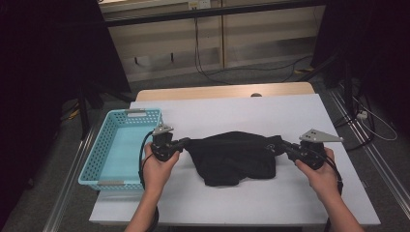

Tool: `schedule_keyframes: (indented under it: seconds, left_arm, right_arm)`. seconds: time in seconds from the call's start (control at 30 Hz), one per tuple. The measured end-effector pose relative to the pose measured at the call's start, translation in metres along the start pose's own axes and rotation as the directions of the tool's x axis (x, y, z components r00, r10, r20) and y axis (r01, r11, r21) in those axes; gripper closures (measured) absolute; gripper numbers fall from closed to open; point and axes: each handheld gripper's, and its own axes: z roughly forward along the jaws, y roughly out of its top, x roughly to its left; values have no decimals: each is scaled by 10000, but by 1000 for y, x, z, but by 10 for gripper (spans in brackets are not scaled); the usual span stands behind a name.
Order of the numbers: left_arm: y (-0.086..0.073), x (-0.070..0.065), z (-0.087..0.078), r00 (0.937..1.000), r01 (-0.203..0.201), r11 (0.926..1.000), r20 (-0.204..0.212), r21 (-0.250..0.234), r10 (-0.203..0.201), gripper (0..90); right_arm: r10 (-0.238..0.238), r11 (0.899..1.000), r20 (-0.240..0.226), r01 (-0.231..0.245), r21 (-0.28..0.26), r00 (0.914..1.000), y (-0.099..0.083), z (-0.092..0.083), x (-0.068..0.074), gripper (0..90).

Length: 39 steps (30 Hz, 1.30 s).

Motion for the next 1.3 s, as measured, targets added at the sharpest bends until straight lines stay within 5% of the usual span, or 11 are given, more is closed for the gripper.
schedule_keyframes:
  seconds: [0.13, 0.33, 0.53, 0.9, 1.1, 1.3]
  left_arm:
    - [0, -1, 2, 9993, 102, 9997, 376, -225, -93, 859]
    - [3, 1, 0, 9987, 73, 9934, 500, -1141, -16, 458]
    - [1, -3, 3, 9934, -471, 9935, 997, -1038, 575, 262]
    - [-8, -9, 0, 9752, -755, 9926, 2005, -955, 935, 136]
    - [-19, -12, 8, 9720, -1203, 9923, 1997, -284, 1236, 98]
    - [-27, -14, 17, 9623, -1808, 9830, 2122, 329, 1699, 167]
  right_arm:
    - [-42, 9994, 144, 37, 333, 9999, -3, 3, -1, 843]
    - [96, 9978, 593, -135, 648, 9982, -8, 5, -7, 843]
    - [236, 9965, 696, -290, 783, 9973, -12, 8, -11, 843]
    - [240, 9959, 698, -299, 850, 9973, -12, 9, -11, 842]
    - [220, 9959, 722, -282, 855, 9971, -12, 11, -11, 842]
    - [240, 9960, 711, -299, 841, 9972, -12, 11, -11, 842]
